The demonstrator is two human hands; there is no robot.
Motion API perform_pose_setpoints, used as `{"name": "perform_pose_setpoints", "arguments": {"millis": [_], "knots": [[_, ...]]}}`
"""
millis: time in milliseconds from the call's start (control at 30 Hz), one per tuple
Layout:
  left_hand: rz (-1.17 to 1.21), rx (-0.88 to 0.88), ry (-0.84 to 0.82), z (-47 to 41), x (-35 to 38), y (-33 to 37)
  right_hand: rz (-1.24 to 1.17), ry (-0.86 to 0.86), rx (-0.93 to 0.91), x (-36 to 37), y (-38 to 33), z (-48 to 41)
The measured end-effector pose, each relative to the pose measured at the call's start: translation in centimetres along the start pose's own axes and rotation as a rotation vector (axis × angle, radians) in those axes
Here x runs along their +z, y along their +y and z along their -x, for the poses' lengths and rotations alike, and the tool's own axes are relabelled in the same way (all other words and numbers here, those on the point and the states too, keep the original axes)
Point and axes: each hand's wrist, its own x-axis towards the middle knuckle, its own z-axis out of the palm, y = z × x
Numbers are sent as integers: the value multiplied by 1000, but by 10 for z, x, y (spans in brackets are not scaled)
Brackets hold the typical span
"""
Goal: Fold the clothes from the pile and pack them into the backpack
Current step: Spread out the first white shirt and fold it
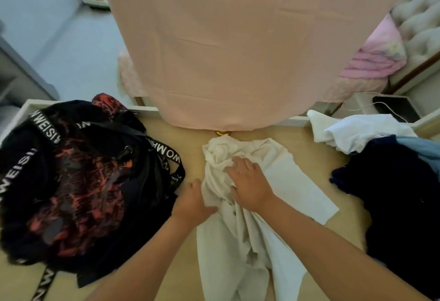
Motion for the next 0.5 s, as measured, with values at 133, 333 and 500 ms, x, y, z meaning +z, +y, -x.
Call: {"name": "perform_pose_setpoints", "arguments": {"millis": [133,333,500], "knots": [[-82,-1,-41,15,22,4,88,-215,14,9,-12,-19],[342,6,143,-5,-18,6,166,-227,64,-2,1,-12],[408,131,509,-37,-122,5,-46,122,255,4,35,1]]}}
